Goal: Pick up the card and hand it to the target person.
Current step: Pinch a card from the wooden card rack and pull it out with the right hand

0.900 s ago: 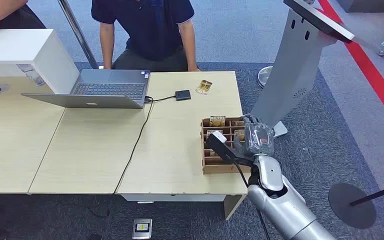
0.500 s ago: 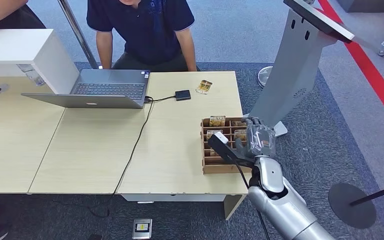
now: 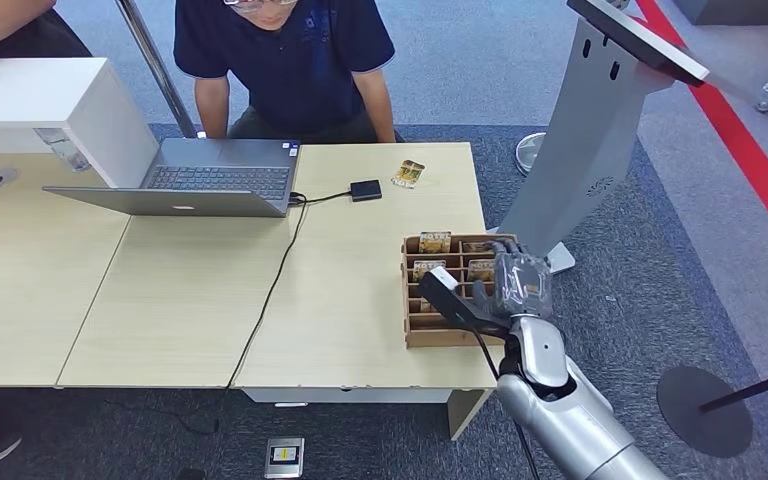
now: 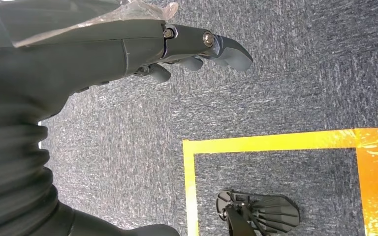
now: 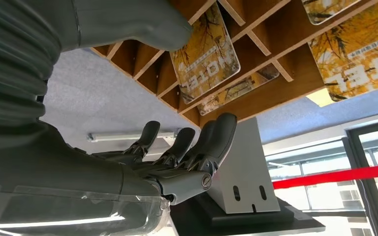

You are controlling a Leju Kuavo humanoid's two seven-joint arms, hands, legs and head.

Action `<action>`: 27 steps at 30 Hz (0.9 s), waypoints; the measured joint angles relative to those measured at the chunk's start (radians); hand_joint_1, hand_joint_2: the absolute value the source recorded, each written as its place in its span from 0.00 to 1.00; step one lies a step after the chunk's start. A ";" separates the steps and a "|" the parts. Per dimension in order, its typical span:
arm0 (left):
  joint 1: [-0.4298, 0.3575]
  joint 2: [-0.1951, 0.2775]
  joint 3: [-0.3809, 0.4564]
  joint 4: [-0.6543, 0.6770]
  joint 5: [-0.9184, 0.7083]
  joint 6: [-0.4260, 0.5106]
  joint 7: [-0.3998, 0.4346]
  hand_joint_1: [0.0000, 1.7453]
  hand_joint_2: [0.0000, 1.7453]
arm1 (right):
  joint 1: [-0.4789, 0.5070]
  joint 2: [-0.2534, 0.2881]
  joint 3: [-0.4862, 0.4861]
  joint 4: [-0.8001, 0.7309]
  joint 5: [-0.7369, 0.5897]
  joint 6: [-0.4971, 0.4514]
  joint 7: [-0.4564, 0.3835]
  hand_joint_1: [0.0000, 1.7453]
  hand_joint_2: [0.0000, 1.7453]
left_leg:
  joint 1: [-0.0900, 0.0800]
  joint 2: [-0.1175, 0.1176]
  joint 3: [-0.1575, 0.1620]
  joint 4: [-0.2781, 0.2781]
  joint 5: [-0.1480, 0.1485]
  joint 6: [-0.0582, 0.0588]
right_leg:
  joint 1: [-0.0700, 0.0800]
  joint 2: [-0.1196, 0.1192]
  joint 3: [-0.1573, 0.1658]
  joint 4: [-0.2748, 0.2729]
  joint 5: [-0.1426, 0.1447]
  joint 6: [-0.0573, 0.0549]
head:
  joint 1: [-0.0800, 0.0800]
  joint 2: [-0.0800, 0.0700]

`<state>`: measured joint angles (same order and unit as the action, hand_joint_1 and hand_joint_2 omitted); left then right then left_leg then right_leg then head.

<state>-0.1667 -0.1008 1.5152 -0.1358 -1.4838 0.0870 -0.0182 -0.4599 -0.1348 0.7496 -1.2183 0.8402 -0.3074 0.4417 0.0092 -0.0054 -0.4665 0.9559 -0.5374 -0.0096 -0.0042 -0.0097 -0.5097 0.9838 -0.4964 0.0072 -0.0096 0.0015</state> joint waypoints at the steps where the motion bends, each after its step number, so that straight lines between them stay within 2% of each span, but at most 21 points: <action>1: 0.000 0.000 0.000 0.000 0.000 0.000 0.001 0.00 1.00 | 0.000 0.000 0.000 0.002 0.000 0.000 0.000 0.37 1.00 | 0.000 0.000 0.000 0.000 0.000 0.000 | 0.000 0.000 0.000 0.000 0.000 0.000 | 0.000 0.000; 27: 0.001 -0.002 0.000 0.000 0.005 0.006 0.004 0.00 1.00 | 0.003 0.001 0.000 0.024 -0.011 0.011 -0.009 0.36 1.00 | 0.000 0.000 0.000 0.000 0.000 0.000 | 0.000 0.000 0.000 0.000 0.000 0.000 | 0.000 0.000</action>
<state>-0.1653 -0.1026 1.5152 -0.1358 -1.4790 0.0929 -0.0141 -0.4573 -0.1342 0.7496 -1.1945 0.8290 -0.2962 0.4327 0.0092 -0.0054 -0.4668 0.9559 -0.5374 -0.0096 -0.0042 -0.0097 -0.5097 0.9838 -0.4965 0.0072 -0.0095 0.0014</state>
